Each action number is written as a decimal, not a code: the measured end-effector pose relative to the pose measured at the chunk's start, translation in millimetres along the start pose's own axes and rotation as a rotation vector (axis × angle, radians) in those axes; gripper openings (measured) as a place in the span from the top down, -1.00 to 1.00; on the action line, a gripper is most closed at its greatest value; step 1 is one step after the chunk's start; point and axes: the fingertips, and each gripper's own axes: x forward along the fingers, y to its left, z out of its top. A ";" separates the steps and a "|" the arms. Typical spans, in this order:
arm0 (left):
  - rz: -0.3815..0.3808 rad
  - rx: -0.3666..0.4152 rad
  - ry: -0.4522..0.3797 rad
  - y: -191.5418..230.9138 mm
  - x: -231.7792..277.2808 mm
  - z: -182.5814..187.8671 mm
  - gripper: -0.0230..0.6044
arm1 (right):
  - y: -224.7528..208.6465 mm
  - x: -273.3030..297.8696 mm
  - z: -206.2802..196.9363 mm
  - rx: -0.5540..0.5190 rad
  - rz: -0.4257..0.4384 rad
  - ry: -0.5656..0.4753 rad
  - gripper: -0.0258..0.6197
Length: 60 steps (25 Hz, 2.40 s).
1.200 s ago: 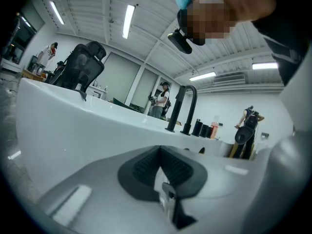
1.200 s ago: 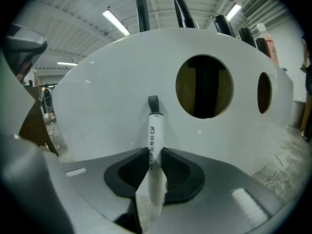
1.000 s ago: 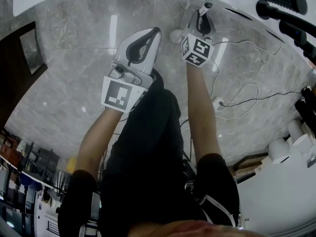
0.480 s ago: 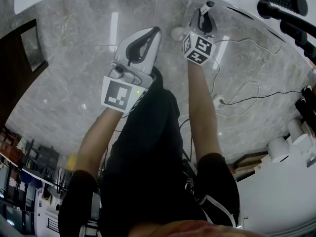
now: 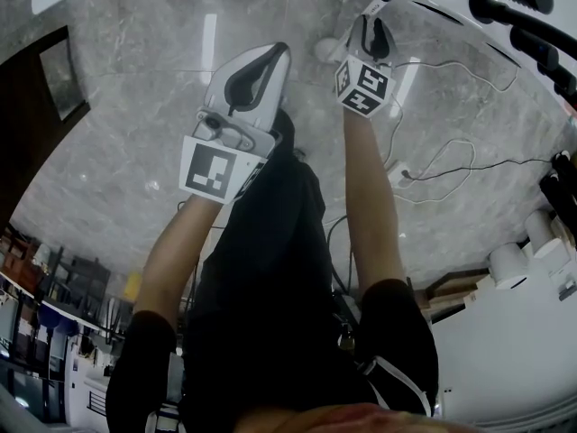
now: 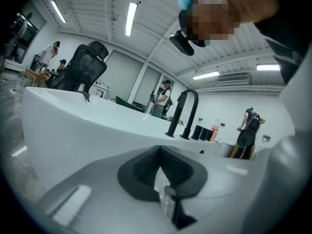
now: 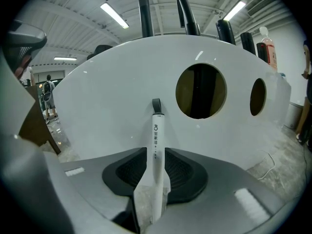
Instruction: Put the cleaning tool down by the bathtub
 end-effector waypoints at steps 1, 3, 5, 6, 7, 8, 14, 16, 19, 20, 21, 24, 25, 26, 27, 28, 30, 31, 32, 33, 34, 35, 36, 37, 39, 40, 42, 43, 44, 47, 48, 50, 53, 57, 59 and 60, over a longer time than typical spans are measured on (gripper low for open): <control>0.002 -0.001 0.003 -0.9 -3.0 3.3 0.90 | 1.2 -4.7 1.7 0.000 0.001 0.004 0.55; 0.006 -0.005 0.009 -3.0 -9.5 9.5 0.90 | 3.3 -15.2 5.0 -0.001 0.002 0.011 0.55; 0.009 -0.011 0.014 -6.5 -17.2 14.7 0.90 | 4.7 -26.9 7.8 -0.003 0.003 0.017 0.55; 0.010 -0.013 0.017 -9.2 -21.5 17.7 0.90 | 5.6 -33.7 9.5 -0.004 0.004 0.020 0.55; 0.010 -0.014 0.019 -12.6 -26.1 21.2 0.90 | 6.7 -41.3 11.4 -0.005 0.006 0.025 0.55; 0.009 -0.015 0.021 -16.4 -30.8 25.2 0.90 | 7.8 -49.6 13.5 -0.007 0.007 0.030 0.55; 0.015 -0.014 0.021 -38.7 -64.4 54.4 0.90 | 15.4 -106.9 32.3 -0.001 0.014 0.051 0.63; 0.019 -0.014 0.014 -48.7 -78.8 64.8 0.90 | 18.0 -129.3 38.8 -0.001 0.017 0.055 0.69; 0.019 -0.017 0.006 -66.4 -99.3 78.2 0.90 | 20.7 -164.4 47.5 0.012 0.019 0.058 0.77; 0.019 -0.018 0.003 -72.7 -105.3 82.8 0.90 | 21.5 -175.9 50.5 0.018 0.020 0.058 0.79; 0.019 -0.020 -0.001 -79.0 -110.7 88.0 0.90 | 22.2 -187.1 53.9 0.021 0.022 0.059 0.81; 0.018 -0.017 -0.023 -98.5 -123.5 110.7 0.90 | 24.6 -217.0 67.2 0.024 0.029 0.056 0.84; 0.016 -0.013 -0.034 -105.6 -127.9 120.1 0.90 | 25.4 -226.7 71.4 0.024 0.031 0.056 0.85; 0.014 -0.009 -0.046 -112.7 -132.7 129.6 0.90 | 26.1 -236.7 75.2 0.025 0.032 0.055 0.87; 0.013 -0.005 -0.058 -119.7 -137.9 139.0 0.90 | 26.8 -246.9 79.5 0.027 0.032 0.054 0.88; 0.013 -0.001 -0.069 -126.5 -143.3 148.6 0.90 | 27.7 -257.5 84.7 0.029 0.033 0.052 0.88; 0.014 0.005 -0.091 -139.4 -154.6 168.0 0.90 | 30.1 -278.9 98.0 0.034 0.038 0.043 0.89; 0.015 0.007 -0.101 -145.6 -160.1 177.3 0.90 | 31.4 -289.4 105.3 0.035 0.042 0.037 0.89; 0.017 0.009 -0.110 -151.5 -165.5 185.8 0.90 | 32.4 -299.5 112.6 0.035 0.047 0.031 0.90; 0.018 0.012 -0.117 -157.4 -171.1 193.7 0.90 | 33.3 -309.5 119.8 0.035 0.051 0.025 0.91; 0.020 0.015 -0.123 -163.3 -177.1 201.3 0.90 | 33.9 -320.0 126.7 0.036 0.055 0.020 0.91; 0.021 0.017 -0.127 -169.4 -184.0 208.6 0.90 | 34.2 -331.1 133.2 0.038 0.056 0.018 0.92; 0.023 0.018 -0.131 -175.8 -191.6 215.5 0.90 | 33.8 -343.0 138.9 0.045 0.054 0.020 0.92; 0.024 0.018 -0.135 -182.6 -199.6 221.9 0.90 | 32.9 -355.4 144.0 0.056 0.051 0.026 0.92; 0.027 0.015 -0.145 -196.6 -215.4 233.0 0.90 | 31.2 -379.6 154.6 0.080 0.048 0.038 0.92; 0.029 0.010 -0.148 -203.3 -222.9 237.5 0.90 | 31.4 -391.1 161.3 0.088 0.052 0.039 0.92; 0.033 0.001 -0.153 -215.8 -236.8 245.6 0.90 | 33.4 -413.3 177.9 0.096 0.066 0.024 0.92; 0.034 0.000 -0.154 -222.0 -243.1 249.4 0.90 | 34.3 -424.6 186.9 0.099 0.073 0.011 0.92; 0.034 0.002 -0.153 -228.4 -249.5 252.8 0.90 | 34.7 -436.5 195.5 0.103 0.079 -0.003 0.92; 0.037 0.003 -0.150 -248.9 -269.2 261.2 0.90 | 34.8 -475.6 217.3 0.117 0.094 -0.043 0.92; 0.036 0.005 -0.149 -256.3 -275.1 263.9 0.90 | 34.9 -488.4 223.8 0.120 0.099 -0.056 0.92; 0.032 0.008 -0.144 -271.5 -287.6 269.1 0.90 | 35.9 -514.8 234.6 0.123 0.110 -0.079 0.92; 0.018 0.007 -0.131 -293.0 -306.2 278.7 0.90 | 37.2 -556.4 249.6 0.117 0.124 -0.113 0.92; -0.008 0.000 -0.119 -310.5 -320.9 293.5 0.90 | 38.1 -601.6 273.1 0.103 0.137 -0.169 0.92; -0.022 -0.003 -0.113 -317.0 -328.6 299.9 0.90 | 41.0 -622.3 281.7 0.090 0.144 -0.190 0.92; -0.030 -0.004 -0.112 -320.8 -332.9 302.8 0.90 | 42.6 -632.4 285.2 0.079 0.144 -0.198 0.92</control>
